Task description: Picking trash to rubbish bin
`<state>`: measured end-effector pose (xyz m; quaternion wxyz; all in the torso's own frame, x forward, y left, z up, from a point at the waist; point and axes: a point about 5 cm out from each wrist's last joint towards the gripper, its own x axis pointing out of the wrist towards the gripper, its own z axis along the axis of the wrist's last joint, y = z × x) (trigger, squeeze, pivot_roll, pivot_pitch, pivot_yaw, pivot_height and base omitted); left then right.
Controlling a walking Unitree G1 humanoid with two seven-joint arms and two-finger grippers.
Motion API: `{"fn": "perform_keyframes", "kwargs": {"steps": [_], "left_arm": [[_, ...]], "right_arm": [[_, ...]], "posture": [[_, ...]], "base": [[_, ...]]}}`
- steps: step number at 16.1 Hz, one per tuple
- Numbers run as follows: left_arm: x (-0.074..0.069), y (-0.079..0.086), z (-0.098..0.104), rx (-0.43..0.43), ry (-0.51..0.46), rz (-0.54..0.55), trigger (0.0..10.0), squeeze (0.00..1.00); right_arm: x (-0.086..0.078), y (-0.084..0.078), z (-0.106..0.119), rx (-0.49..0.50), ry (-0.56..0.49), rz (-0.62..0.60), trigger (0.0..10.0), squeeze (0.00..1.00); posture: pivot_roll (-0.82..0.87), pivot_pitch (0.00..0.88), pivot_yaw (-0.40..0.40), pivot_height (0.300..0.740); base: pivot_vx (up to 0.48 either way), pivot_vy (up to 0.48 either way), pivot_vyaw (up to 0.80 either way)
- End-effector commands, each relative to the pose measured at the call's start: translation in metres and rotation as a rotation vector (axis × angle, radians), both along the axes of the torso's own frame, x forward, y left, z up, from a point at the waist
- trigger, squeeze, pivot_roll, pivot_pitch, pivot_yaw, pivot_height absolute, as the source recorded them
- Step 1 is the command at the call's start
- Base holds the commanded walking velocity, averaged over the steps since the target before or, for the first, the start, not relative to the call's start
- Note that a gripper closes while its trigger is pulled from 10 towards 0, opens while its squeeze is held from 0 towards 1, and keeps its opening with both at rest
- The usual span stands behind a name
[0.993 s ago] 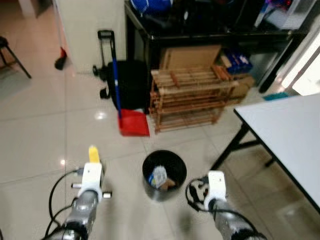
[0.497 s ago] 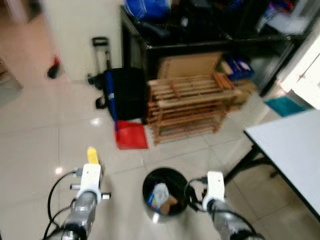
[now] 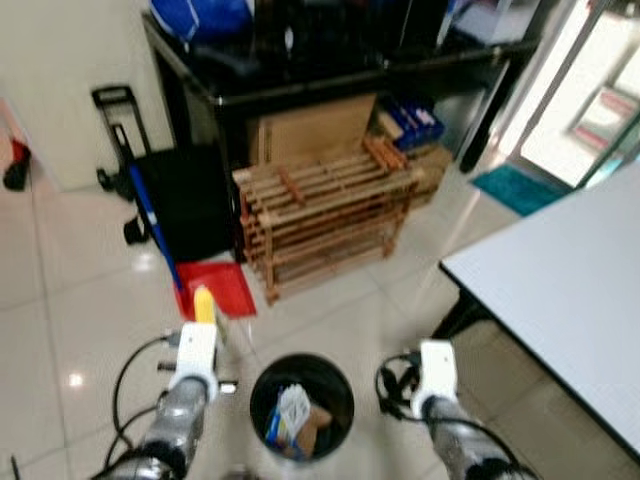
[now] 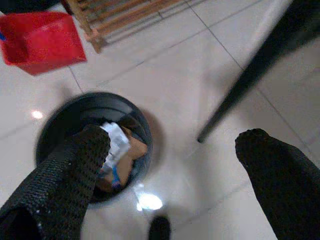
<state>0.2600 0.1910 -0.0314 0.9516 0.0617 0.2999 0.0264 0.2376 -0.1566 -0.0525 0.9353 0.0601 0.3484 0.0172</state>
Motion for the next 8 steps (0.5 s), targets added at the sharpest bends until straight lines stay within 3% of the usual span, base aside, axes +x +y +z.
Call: {"fn": "perform_keyframes", "kwargs": {"steps": [1,4,6,8], "left_arm": [[-0.0007,-0.0018,-0.0012,-0.004,0.013,-0.011,10.0,0.0],[-0.0014,-0.002,-0.002,-0.005,0.02,-0.014,10.0,0.0],[-0.0021,-0.0021,-0.0027,0.001,0.025,-0.018,10.0,0.0],[-0.0031,-0.0021,-0.0036,0.005,0.031,-0.016,10.0,0.0]], "right_arm": [[-0.0004,-0.0014,-0.0006,0.0,0.008,-0.01,10.0,0.0],[-0.0007,-0.0013,-0.0009,-0.001,0.013,-0.008,10.0,0.0],[-0.001,-0.0011,-0.0012,0.0,0.016,-0.003,10.0,0.0],[-0.0016,0.0009,-0.0016,0.019,0.02,0.002,10.0,0.0]], "posture": [[0.02,0.043,-0.075,0.74],[0.02,0.045,-0.075,0.74],[0.02,0.045,-0.075,0.74],[0.02,0.044,-0.075,0.74]], "base": [[0.0,0.0,0.0],[0.0,0.0,0.0],[0.0,0.0,-0.41],[0.3,0.0,-0.8]]}}
